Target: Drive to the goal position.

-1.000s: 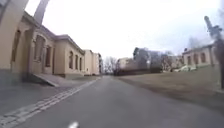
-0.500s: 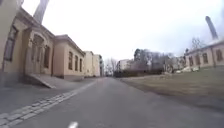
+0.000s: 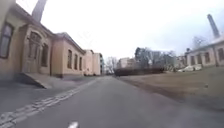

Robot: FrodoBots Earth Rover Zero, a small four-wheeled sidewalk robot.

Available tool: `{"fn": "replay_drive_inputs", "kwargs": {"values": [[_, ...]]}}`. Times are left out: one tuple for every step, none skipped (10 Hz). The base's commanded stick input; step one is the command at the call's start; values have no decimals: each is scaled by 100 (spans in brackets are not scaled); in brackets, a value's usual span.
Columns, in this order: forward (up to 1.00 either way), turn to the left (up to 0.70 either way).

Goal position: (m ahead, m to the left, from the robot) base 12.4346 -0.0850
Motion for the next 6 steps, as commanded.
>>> {"fn": "replay_drive_inputs", "kwargs": {"values": [[100, 0], [100, 0], [100, 0], [100, 0], [100, 0], [100, 0]]}}
